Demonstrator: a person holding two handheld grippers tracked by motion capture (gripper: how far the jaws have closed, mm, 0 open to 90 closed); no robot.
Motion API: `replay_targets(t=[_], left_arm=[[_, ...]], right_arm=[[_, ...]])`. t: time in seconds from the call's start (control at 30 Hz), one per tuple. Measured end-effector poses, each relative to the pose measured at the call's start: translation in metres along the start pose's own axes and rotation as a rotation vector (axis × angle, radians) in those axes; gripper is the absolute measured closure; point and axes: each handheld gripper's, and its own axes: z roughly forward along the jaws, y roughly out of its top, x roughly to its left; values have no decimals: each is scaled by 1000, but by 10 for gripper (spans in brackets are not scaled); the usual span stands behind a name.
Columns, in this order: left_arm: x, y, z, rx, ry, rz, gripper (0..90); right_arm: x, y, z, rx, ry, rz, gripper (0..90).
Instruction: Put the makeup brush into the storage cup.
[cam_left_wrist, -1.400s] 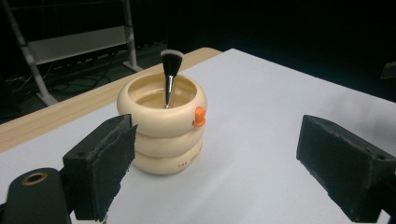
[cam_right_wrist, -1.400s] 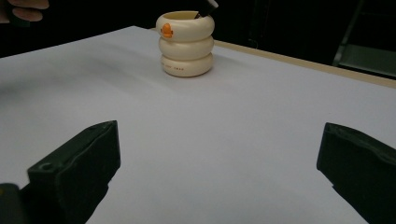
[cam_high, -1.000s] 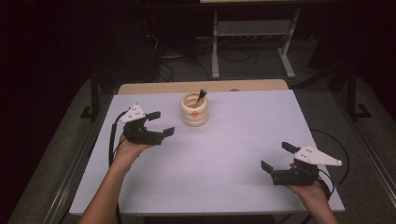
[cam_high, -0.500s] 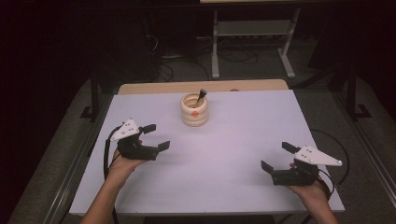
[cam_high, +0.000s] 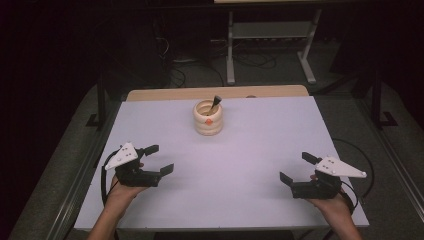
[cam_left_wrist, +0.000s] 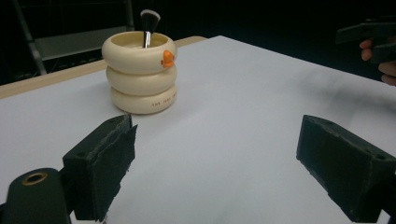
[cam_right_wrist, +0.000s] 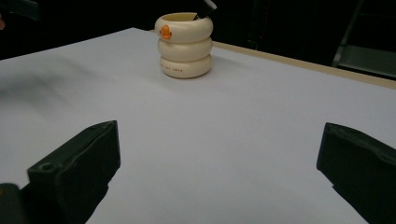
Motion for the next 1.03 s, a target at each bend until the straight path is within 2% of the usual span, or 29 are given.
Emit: replay_targets(t=[0.67,1.03], left_arm=[[-9,-33,-29,-13,22,-22,108],[-10,-31,-27,-22,6,-23,108]], right_arm=[[0,-3,1,1,7,2,0],[2,-6,-3,3,0,-4,0]])
